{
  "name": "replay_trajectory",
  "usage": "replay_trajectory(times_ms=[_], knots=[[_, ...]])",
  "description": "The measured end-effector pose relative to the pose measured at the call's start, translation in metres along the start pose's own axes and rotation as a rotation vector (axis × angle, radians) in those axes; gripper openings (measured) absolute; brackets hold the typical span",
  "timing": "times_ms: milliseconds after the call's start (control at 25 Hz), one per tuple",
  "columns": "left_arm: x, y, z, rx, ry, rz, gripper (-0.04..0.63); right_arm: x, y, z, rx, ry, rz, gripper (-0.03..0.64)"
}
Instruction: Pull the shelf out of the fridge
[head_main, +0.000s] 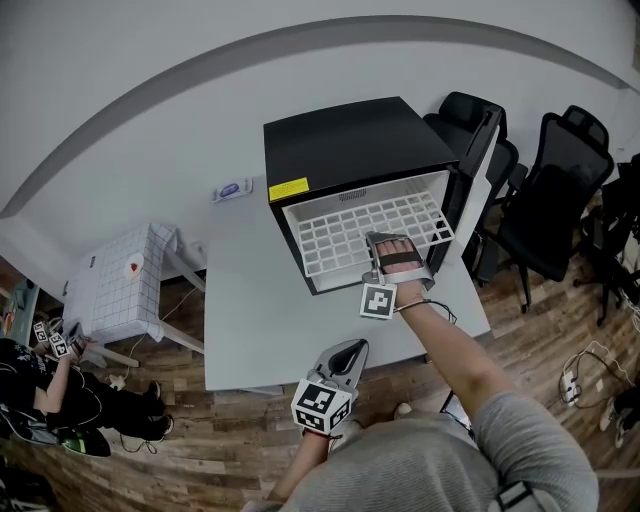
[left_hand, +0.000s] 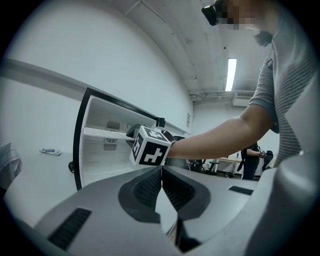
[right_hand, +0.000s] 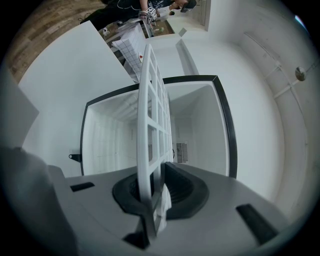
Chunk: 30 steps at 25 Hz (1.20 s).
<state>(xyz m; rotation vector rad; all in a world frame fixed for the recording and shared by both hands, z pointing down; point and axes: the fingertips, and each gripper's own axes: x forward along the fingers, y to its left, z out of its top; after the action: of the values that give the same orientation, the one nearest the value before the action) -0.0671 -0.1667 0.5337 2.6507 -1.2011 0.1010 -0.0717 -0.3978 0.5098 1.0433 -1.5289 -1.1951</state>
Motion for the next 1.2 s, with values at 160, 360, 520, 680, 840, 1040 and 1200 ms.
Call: replay_trajectory(times_ms=[160, 360, 520, 680, 840, 1040, 1200], knots=[[-0.0039, 0.0021, -0.0002, -0.003, 0.001, 0.009, 0.011, -0.0003, -0.0005, -0.0005, -0.003, 0.001, 0.000, 0.034], [-0.0078, 0.0040, -0.0001, -0.005, -0.001, 0.017, 0.011, -0.0005, -0.0022, -0.0008, -0.004, 0.007, -0.004, 0.034], [-0.0086, 0.0050, -0.0003, -0.007, -0.001, 0.017, 0.011, -0.0021, -0.0025, -0.0007, 0.004, 0.009, 0.004, 0.034], [-0.0072, 0.0055, 0.0018, -0.004, 0.001, 0.014, 0.011, -0.0028, -0.0044, -0.0014, 0.004, 0.010, 0.001, 0.034], [-0.0072, 0.0067, 0.0033, -0.006, 0.000, 0.017, 0.011, -0.0035, -0.0035, -0.0008, 0.006, 0.011, 0.009, 0.034], [-0.0081, 0.0069, 0.0037, -0.007, -0.003, 0.020, 0.011, -0.0046, -0.0033, -0.0004, 0.009, 0.011, 0.012, 0.034], [-0.0079, 0.0101, 0.0062, -0.010, -0.003, 0.022, 0.011, -0.0071, -0.0013, -0.0012, 0.003, 0.006, 0.015, 0.034]])
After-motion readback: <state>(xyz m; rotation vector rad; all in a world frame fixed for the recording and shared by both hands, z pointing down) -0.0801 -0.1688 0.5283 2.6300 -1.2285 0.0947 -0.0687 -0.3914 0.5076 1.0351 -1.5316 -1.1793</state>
